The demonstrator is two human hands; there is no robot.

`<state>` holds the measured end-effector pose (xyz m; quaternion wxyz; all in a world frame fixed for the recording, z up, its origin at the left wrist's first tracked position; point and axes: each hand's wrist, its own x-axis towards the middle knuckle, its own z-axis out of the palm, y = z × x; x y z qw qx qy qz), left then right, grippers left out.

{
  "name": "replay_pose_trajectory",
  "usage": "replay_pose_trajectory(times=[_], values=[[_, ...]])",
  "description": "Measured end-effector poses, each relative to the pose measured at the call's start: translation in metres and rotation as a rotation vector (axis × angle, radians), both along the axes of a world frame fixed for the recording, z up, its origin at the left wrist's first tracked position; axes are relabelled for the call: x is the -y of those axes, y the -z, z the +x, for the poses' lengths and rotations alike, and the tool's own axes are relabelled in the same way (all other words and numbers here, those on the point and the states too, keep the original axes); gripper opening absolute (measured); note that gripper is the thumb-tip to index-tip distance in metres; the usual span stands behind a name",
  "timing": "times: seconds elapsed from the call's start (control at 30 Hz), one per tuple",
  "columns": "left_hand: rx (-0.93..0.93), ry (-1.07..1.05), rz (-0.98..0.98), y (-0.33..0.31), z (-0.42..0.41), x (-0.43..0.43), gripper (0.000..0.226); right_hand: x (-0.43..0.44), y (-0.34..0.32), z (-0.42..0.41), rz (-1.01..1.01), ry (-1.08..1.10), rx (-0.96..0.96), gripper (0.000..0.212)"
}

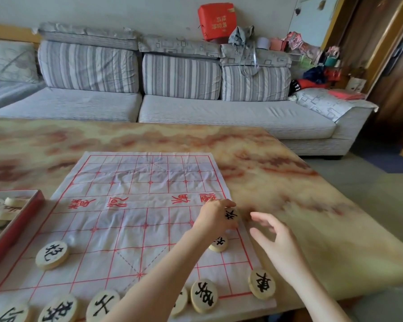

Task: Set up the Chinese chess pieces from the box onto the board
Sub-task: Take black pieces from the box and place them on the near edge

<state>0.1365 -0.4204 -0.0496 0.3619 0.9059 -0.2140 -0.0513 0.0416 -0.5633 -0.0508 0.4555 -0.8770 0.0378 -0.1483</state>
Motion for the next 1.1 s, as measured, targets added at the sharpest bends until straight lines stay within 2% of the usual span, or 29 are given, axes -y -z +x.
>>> replay_pose_trajectory(times=[0.17, 0.43, 0.53, 0.73, 0.9, 1.1], values=[[0.025, -0.007, -0.081, -0.002, -0.008, -0.013, 0.066, -0.013, 0.005, 0.000, 0.020, -0.061, -0.020, 0.032], [0.133, -0.079, -0.112, -0.024, -0.028, -0.091, 0.041, -0.052, -0.009, 0.002, 0.065, -0.123, -0.036, 0.030], [0.157, -0.138, -0.100, -0.033, -0.038, -0.129, 0.038, -0.075, -0.019, 0.002, 0.002, -0.169, -0.044, 0.031], [0.211, -0.300, -0.066, -0.046, -0.059, -0.220, 0.035, -0.137, -0.036, 0.003, -0.069, -0.299, -0.062, 0.033], [0.255, -0.547, -0.054, -0.050, -0.081, -0.306, 0.029, -0.203, -0.045, 0.009, -0.105, -0.433, -0.092, 0.034], [0.272, -0.769, -0.052, -0.038, -0.092, -0.388, 0.033, -0.287, -0.046, 0.024, -0.117, -0.595, -0.124, 0.037]])
